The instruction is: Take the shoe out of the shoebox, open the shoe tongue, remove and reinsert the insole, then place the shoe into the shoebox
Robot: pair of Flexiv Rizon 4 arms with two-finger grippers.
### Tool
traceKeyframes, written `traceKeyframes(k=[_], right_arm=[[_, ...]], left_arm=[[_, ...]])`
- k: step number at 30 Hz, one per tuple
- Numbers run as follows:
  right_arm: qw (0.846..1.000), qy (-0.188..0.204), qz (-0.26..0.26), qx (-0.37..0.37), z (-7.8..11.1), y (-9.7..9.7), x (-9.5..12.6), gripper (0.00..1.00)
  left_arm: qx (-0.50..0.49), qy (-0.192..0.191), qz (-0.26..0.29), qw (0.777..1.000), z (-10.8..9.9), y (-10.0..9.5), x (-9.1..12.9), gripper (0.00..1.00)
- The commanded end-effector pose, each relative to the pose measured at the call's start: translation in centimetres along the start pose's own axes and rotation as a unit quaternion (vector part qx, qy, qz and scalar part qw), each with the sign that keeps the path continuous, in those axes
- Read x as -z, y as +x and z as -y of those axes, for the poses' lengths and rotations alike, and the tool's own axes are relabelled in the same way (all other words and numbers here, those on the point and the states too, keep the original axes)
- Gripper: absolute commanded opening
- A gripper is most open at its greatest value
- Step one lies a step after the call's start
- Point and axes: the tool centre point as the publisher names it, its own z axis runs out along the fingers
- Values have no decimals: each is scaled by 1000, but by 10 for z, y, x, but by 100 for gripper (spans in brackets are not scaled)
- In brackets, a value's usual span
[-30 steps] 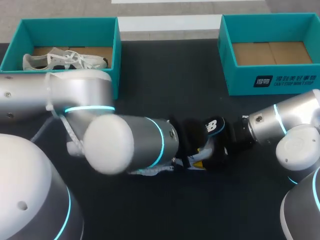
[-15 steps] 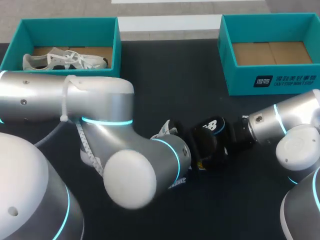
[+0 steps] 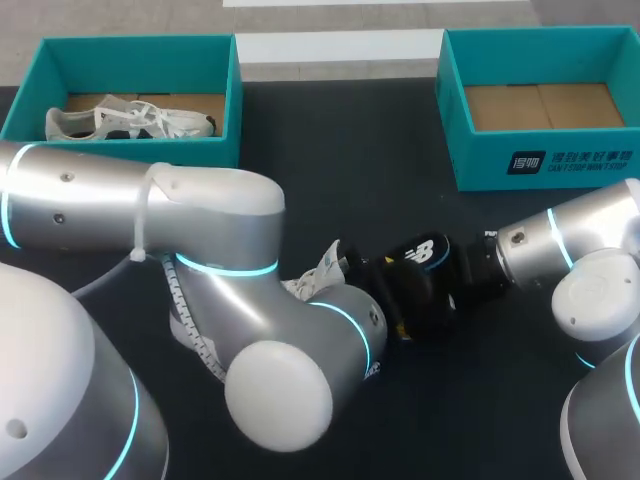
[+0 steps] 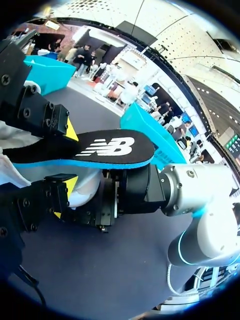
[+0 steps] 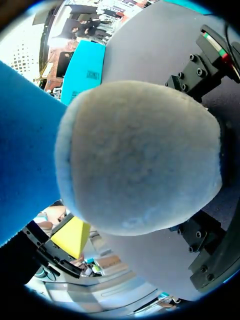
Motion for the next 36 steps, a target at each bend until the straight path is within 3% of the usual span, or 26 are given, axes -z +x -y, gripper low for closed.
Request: traceKeyframes(k=[1, 6, 8, 9, 10, 11, 24, 36], right_arm=[[1000, 1, 1, 0, 3, -1, -6, 0], [1000, 1, 1, 0, 3, -1, -6, 0], [1000, 1, 1, 0, 3, -1, -6, 0], [1000, 1, 1, 0, 3, -1, -6, 0], [1000, 1, 1, 0, 3, -1, -6, 0], [1000, 1, 1, 0, 3, -1, -6, 0], [1000, 1, 1, 0, 3, -1, -6, 0], [1000, 1, 1, 0, 3, -1, -6, 0]], left_arm=[[3, -4, 14, 1000, 0, 3, -9, 39], [11, -7, 15, 1000, -6, -6, -15, 38], [12, -8, 15, 1000, -8, -8, -16, 31], [12, -8, 13, 1000, -8, -8, -17, 21], [13, -10, 13, 1000, -9, -8, -18, 3], [13, -12, 10, 1000, -10, -7, -19, 0], [-8, -7, -30, 999, -9, -14, -2, 0], [-29, -33, -81, 996, 1, -23, 10, 0]])
